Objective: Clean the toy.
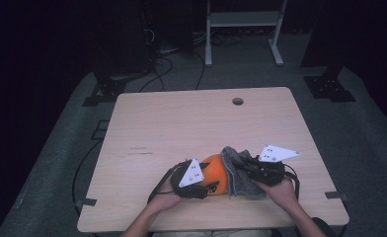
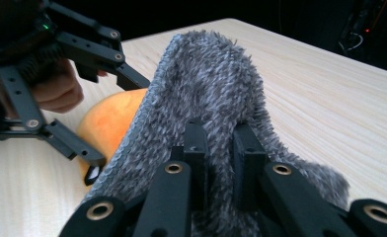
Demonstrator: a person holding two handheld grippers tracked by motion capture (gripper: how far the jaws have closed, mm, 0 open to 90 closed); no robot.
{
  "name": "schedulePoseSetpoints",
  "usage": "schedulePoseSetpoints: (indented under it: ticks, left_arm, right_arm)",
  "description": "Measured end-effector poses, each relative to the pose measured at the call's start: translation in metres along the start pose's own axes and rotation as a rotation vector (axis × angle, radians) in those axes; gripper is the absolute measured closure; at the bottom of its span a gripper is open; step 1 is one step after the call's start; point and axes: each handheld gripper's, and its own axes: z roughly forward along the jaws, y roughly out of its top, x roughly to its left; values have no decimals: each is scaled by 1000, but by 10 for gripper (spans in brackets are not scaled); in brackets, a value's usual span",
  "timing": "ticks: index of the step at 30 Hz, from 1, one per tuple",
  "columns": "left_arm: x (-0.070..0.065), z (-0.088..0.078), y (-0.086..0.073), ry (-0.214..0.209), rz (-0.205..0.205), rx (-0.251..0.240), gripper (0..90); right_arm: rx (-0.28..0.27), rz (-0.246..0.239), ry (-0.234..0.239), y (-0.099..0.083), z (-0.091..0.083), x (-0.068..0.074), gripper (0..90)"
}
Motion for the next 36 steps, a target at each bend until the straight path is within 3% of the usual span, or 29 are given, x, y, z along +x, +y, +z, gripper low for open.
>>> schedulePoseSetpoints:
  ticks: [2,5,7,8,11,13,15,17,20,21,22,25,29,31,34,36]
  left_arm:
    - [3,-1,-1,4,-46,-10,325]
    - [16,-2,-1,13,-171,8,150]
    - [25,1,-5,-31,-289,20,115]
    - [26,2,-7,-51,-304,17,150]
    - [16,2,-3,-12,-187,20,275]
    - [6,2,3,-2,-83,19,313]
    - [0,3,6,7,-32,21,319]
    - [2,2,5,-3,-45,11,300]
    - [10,0,3,14,-130,-5,188]
    - [13,1,2,4,-161,1,183]
    - [14,1,1,-4,-166,2,202]
    - [4,3,4,16,-68,-1,324]
    - [-10,4,7,46,63,26,357]
    - [-10,3,5,48,81,28,364]
    - [-10,2,4,44,86,21,370]
    - [-9,2,4,16,49,12,343]
  right_arm:
    - [14,24,-2,-2,3,-4,793]
    - [45,40,-19,-9,2,-8,795]
    - [57,50,-23,-13,0,-9,795]
    - [56,54,-21,-13,-1,-9,795]
    - [18,32,14,-4,-1,1,795]
    - [-12,-38,38,7,2,14,795]
    - [-28,-64,50,16,5,20,796]
    - [-11,-62,30,15,6,16,797]
    - [15,-44,-28,6,0,5,799]
    - [22,-38,-35,4,-1,3,799]
    - [24,-33,-36,3,-2,1,799]
    - [14,-60,-18,8,0,9,799]
    - [-5,-143,59,19,10,35,799]
    - [11,-159,46,21,12,36,799]
    - [6,-108,4,19,3,20,800]
    - [19,-79,-44,17,-3,8,800]
